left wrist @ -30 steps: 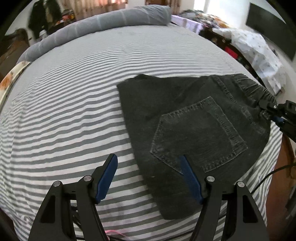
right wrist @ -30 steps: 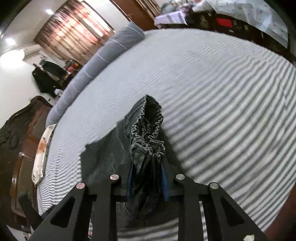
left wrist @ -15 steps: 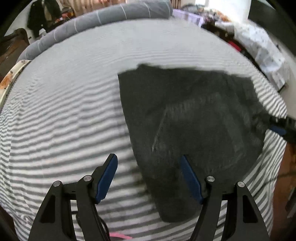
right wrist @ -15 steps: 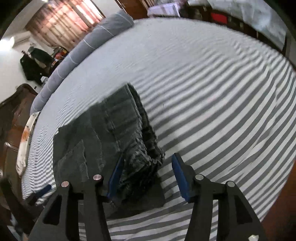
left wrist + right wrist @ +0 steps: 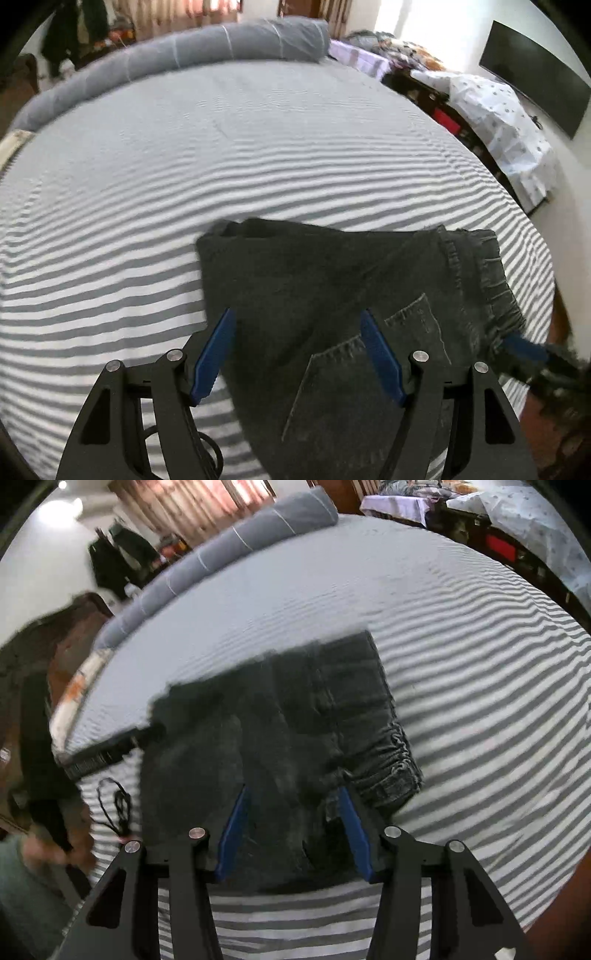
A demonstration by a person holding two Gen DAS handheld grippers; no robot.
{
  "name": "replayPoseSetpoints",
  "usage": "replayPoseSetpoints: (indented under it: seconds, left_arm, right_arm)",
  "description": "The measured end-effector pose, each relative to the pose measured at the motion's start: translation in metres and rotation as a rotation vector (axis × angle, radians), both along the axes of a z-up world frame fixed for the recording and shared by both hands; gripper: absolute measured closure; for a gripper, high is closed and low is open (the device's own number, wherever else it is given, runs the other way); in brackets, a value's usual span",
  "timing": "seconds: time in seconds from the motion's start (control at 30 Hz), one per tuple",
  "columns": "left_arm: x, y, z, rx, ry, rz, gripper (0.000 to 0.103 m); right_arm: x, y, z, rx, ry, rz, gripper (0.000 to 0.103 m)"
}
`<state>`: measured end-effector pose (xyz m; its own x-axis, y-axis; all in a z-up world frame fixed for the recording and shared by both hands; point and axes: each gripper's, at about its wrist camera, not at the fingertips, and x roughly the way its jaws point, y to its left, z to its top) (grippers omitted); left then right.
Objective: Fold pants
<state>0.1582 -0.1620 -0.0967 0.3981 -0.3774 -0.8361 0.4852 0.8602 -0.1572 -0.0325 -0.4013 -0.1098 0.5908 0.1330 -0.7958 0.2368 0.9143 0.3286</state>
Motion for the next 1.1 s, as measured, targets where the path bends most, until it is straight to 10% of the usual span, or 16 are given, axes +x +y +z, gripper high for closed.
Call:
replayPoseSetpoints:
  seconds: [0.3,0.73,1.1]
  left_arm:
    - [0.029,-0.008,-0.024,0.124,0.022,0.024,0.032]
    - [-0.097,0.020,-0.018,0.094,0.007,-0.067,0.032]
    - [-0.117,0.020,-0.045,0.132,0.091,-0.036,0.030]
  right_arm:
    - [-0.001,-0.008,-0.009,-0.009,0.011,-0.008,0.066]
    - [-0.018,0.004,-0.007,-0.009,-0.002,-0.015,0.057]
    - [-0.024,0.006,-0.032,0.009,0.080,-0.038,0.057]
